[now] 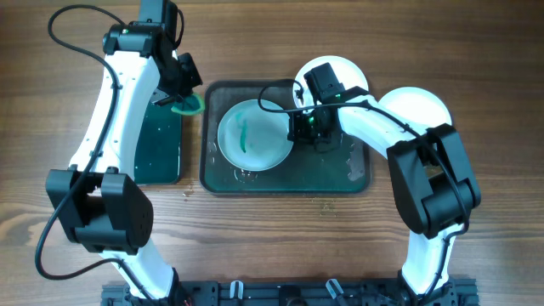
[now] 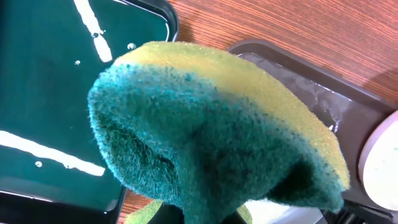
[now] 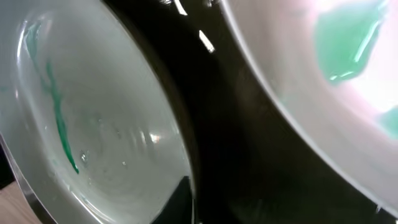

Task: Clean dirty plates on tray and stack at the side
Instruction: 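Scrub the centered plate with the sponge while the right gripper holds its rim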

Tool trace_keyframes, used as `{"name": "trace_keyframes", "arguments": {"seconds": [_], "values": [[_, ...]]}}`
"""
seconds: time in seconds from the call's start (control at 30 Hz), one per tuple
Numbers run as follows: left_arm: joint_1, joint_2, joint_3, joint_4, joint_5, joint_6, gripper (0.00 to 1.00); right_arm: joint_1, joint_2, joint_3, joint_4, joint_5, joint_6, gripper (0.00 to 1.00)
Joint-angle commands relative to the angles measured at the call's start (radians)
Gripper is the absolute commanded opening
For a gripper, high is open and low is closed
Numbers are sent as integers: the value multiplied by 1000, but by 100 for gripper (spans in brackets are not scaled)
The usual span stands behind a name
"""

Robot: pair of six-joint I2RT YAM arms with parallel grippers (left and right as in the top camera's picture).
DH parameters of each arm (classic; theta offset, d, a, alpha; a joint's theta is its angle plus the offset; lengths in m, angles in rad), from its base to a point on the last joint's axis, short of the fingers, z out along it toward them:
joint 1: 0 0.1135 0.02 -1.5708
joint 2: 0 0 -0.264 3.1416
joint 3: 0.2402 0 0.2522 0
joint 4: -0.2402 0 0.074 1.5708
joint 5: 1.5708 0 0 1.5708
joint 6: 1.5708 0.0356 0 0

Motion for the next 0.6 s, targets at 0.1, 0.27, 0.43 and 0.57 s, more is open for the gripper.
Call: {"name": "trace_keyframes", "arguments": {"seconds": [0.1, 0.27, 0.43, 0.57], "values": [[-58, -5, -108, 69, 50, 13, 4, 2, 27, 23, 6, 1, 41, 4], [-146, 18, -246, 223, 127, 64, 4, 2, 27, 22, 6, 1, 41, 4], [-195, 123, -254, 257, 127, 61, 4, 2, 27, 22, 2, 1, 40, 4], [-195, 221, -256, 256, 127, 61, 4, 2, 27, 22, 3, 1, 40, 4]]}}
